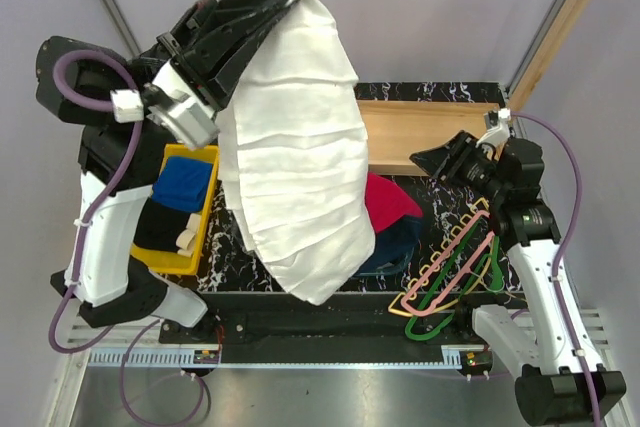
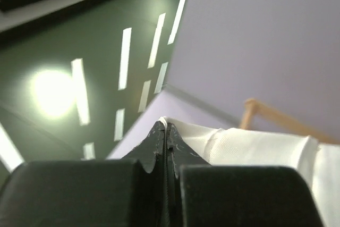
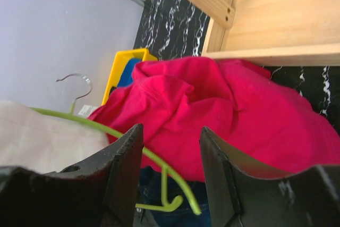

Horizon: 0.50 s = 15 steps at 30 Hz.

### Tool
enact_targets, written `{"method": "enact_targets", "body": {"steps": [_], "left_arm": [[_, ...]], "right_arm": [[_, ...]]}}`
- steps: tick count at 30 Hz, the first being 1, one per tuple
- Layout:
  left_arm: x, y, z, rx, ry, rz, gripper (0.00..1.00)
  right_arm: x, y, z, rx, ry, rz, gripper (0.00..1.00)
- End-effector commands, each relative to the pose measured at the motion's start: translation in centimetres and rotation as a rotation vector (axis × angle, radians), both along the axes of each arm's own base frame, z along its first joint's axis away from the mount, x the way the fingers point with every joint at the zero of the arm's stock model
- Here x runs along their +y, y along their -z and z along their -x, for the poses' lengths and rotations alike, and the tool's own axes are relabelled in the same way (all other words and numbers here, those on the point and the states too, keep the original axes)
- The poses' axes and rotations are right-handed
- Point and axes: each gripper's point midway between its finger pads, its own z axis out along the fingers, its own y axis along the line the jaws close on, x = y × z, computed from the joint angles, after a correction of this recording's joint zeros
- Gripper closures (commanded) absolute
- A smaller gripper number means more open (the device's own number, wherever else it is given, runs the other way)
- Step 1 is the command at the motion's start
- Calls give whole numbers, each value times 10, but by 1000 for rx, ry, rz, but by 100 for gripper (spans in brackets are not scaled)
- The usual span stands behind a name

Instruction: Remove the skirt from the hanger

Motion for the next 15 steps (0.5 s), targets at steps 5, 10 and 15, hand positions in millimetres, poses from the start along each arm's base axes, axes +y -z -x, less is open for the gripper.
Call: {"method": "enact_targets", "body": {"steps": [5, 10, 15], "left_arm": [[9, -70, -30, -832, -513, 257, 100], [-8, -60, -50, -930, -593, 223, 100], [-5, -76, -49, -996, -663, 303, 100]], "right_arm": [[36, 3, -6, -56, -171, -37, 46], [83, 12, 4, -69, -341, 5, 45], [94, 20, 14, -72, -388, 23, 45]]}}
